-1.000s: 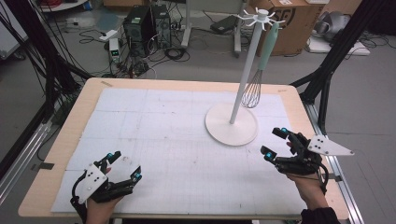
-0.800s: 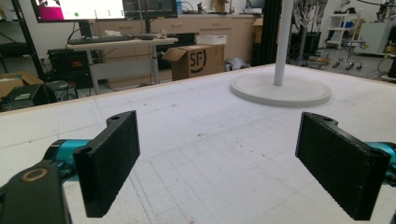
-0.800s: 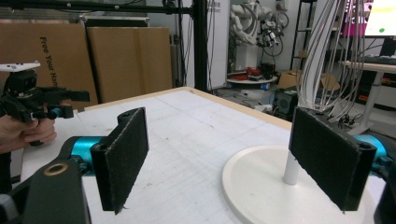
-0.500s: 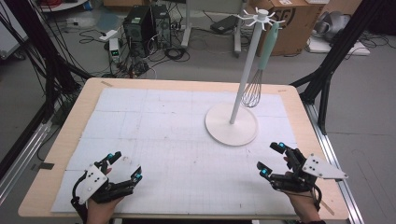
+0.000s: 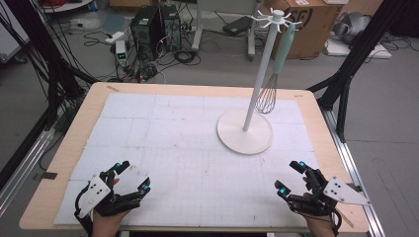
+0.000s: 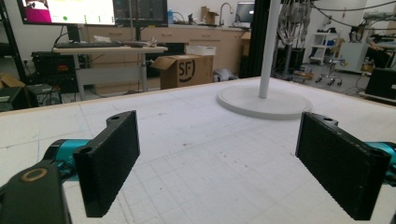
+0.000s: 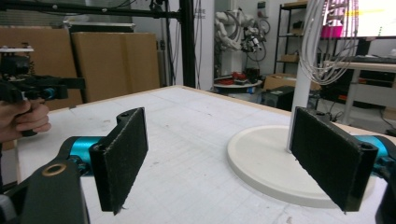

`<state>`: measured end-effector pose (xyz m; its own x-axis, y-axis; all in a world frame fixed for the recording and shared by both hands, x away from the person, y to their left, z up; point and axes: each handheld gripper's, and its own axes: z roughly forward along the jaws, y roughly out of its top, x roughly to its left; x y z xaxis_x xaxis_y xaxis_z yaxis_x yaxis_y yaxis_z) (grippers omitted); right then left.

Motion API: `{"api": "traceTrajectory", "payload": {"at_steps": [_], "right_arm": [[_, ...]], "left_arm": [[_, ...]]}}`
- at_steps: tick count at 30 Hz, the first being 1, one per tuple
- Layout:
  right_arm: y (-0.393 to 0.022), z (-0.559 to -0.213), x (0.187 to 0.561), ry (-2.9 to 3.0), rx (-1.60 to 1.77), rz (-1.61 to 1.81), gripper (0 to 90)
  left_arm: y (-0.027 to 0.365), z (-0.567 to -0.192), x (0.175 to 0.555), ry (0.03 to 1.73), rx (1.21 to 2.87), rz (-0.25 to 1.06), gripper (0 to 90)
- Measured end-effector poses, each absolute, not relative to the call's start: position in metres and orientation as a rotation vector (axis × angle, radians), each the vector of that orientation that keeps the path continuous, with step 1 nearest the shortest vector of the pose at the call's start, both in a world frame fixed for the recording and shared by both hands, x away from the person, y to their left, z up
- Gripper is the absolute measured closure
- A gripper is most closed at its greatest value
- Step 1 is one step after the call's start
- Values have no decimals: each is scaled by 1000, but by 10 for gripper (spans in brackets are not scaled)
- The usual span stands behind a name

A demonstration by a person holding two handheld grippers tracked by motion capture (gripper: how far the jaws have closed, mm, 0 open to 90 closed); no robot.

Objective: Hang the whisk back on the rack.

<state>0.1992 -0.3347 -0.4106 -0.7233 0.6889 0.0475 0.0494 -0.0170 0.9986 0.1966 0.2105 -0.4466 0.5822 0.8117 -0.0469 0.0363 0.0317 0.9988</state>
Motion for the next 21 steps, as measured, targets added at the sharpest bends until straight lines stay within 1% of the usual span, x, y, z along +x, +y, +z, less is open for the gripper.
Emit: {"api": "traceTrajectory", "payload": {"at_steps": [6, 11, 21], "right_arm": [[-329, -417, 202, 1825, 774, 1734, 182], [-322, -426, 206, 1895, 774, 1704, 181], [-317, -426, 207, 1907, 758, 1720, 182]], "left_arm": [[215, -446, 194, 755, 1378, 668, 141], [216, -446, 195, 771, 1377, 674, 141], [216, -446, 196, 775, 1398, 689, 141]]}}
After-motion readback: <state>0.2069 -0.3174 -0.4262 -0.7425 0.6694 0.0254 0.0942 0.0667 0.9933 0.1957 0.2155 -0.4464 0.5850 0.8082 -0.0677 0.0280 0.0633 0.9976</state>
